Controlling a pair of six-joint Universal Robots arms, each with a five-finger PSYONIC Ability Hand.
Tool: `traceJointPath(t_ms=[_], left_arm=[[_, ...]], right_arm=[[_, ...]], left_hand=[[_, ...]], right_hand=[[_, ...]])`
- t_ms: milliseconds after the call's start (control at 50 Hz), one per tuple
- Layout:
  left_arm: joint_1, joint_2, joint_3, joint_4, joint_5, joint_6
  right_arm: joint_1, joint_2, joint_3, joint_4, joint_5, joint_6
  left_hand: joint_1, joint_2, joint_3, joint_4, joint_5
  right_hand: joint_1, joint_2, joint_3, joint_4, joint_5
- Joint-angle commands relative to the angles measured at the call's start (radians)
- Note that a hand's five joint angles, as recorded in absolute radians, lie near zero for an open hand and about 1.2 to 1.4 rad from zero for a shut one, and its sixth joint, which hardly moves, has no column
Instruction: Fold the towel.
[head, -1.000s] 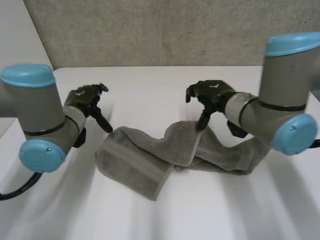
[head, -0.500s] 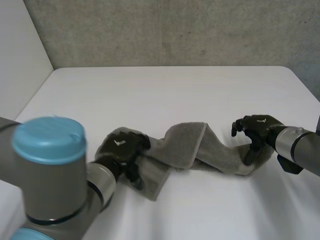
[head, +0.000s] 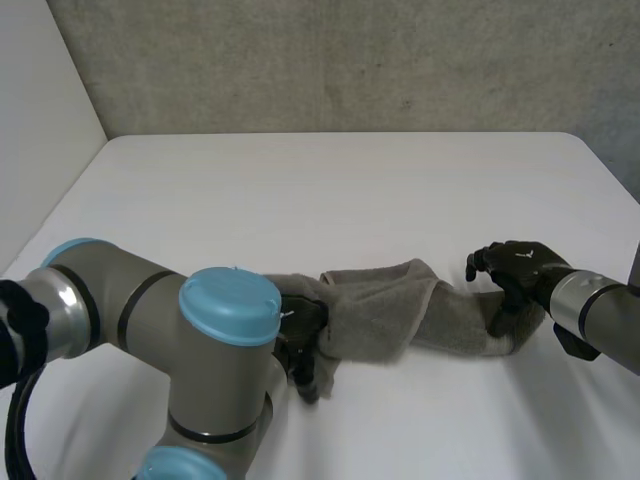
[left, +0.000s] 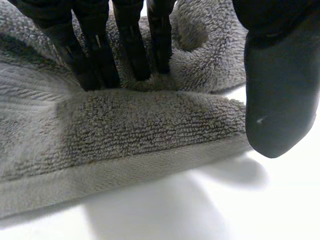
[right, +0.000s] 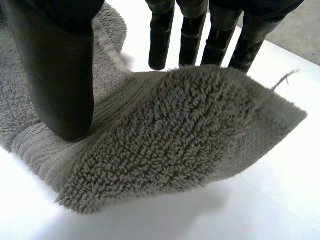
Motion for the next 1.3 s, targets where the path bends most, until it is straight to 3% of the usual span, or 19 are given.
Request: traceJointPath(t_ms=[20,60,100,160,180,200,220,240,360,400,440,500,620,740,800,840,920,1100,1300], left_arm=[[0.010,-0.030,0.021,0.039,-0.050,0.003],[0.014,-0.039,0.020,0.055,-0.051,0.005],[0.016,-0.042,0.021,0.058,-0.053,0.005],[0.016,-0.045,0.023,0.063,-0.053,0.006],[0.016,-0.050,0.028,0.069,-0.053,0.010],[0.020,-0.055,0.038,0.082,-0.053,0.020],[0.021,-0.055,0.038,0.082,-0.053,0.020],[0.033,-0.056,0.050,0.104,-0.053,0.045],[0.132,-0.009,0.161,0.153,-0.050,0.219],[0.161,0.035,0.194,0.156,-0.046,0.245],[0.183,0.080,0.228,0.159,-0.043,0.256],[0.211,0.160,0.303,0.171,-0.039,0.249],[0.251,0.246,0.359,0.171,-0.037,0.226],[0.254,0.257,0.279,0.156,-0.039,0.223],[0.243,0.260,0.172,0.151,-0.028,0.223],[0.217,0.261,0.071,0.150,0.004,0.221],[0.162,0.257,-0.020,0.150,0.058,0.221],[0.032,0.223,-0.129,0.150,0.144,0.221],[-0.030,0.074,-0.042,0.151,0.173,0.227]], right_arm=[[0.006,0.022,0.003,-0.009,0.002,-0.007],[0.005,0.022,0.000,-0.012,0.002,-0.005],[0.003,0.019,-0.006,-0.022,0.000,-0.002],[0.002,0.016,-0.010,-0.027,-0.001,-0.001],[0.003,0.011,-0.021,-0.030,-0.006,-0.002],[0.003,0.011,-0.021,-0.030,-0.006,-0.002],[0.005,0.011,-0.044,-0.025,-0.006,-0.002],[0.005,0.011,-0.044,-0.025,-0.006,-0.002],[0.000,-0.016,-0.173,-0.093,0.011,0.058],[-0.004,-0.056,-0.187,-0.191,0.022,0.123],[-0.009,-0.177,-0.172,-0.440,0.103,0.285],[-0.017,-0.269,-0.144,-0.596,0.196,0.402],[-0.014,-0.311,-0.156,-0.522,0.200,0.430],[0.000,-0.292,-0.116,-0.362,0.093,0.381],[0.000,-0.259,-0.060,-0.335,0.059,0.319],[0.000,-0.251,-0.032,-0.335,0.052,0.289],[-0.012,-0.239,0.035,-0.335,0.046,0.217],[-0.053,-0.223,0.126,-0.377,0.019,0.171],[-0.090,-0.173,0.163,-0.409,0.003,0.168]], left_hand=[[-0.163,-0.143,-0.128,-0.122,-0.268],[-0.148,-0.128,-0.114,-0.108,-0.254],[-0.133,-0.114,-0.099,-0.093,-0.239],[-0.036,-0.017,-0.002,0.004,-0.142],[0.169,0.189,0.203,0.210,0.064],[0.599,0.619,0.634,0.640,0.494],[0.604,0.623,0.638,0.644,0.498],[0.871,0.890,0.905,0.911,0.765],[0.873,0.893,0.908,0.914,0.768],[0.873,0.893,0.908,0.914,0.768],[0.873,0.893,0.908,0.914,0.768],[0.873,0.893,0.908,0.914,0.768],[0.873,0.893,0.908,0.914,0.768],[0.873,0.893,0.908,0.914,0.768],[0.873,0.893,0.908,0.914,0.768],[0.547,0.567,0.581,0.587,0.441],[0.191,0.211,0.225,0.232,0.085],[0.195,0.215,0.230,0.236,0.090],[0.222,0.242,0.256,0.263,0.116]], right_hand=[[0.164,0.153,0.162,0.167,0.157],[0.314,0.304,0.313,0.318,0.308],[0.849,0.838,0.847,0.852,0.842],[0.921,0.911,0.920,0.924,0.914],[0.921,0.911,0.920,0.924,0.914],[0.921,0.911,0.920,0.924,0.914],[0.921,0.911,0.920,0.924,0.914],[0.921,0.911,0.920,0.924,0.914],[0.921,0.911,0.920,0.924,0.914],[0.921,0.911,0.920,0.924,0.914],[0.921,0.911,0.920,0.924,0.914],[0.921,0.911,0.920,0.924,0.914],[0.921,0.911,0.920,0.924,0.914],[0.921,0.911,0.920,0.924,0.914],[0.921,0.911,0.920,0.924,0.914],[0.921,0.911,0.920,0.924,0.914],[0.921,0.911,0.920,0.924,0.914],[0.921,0.911,0.920,0.924,0.914],[0.921,0.911,0.920,0.924,0.914]])
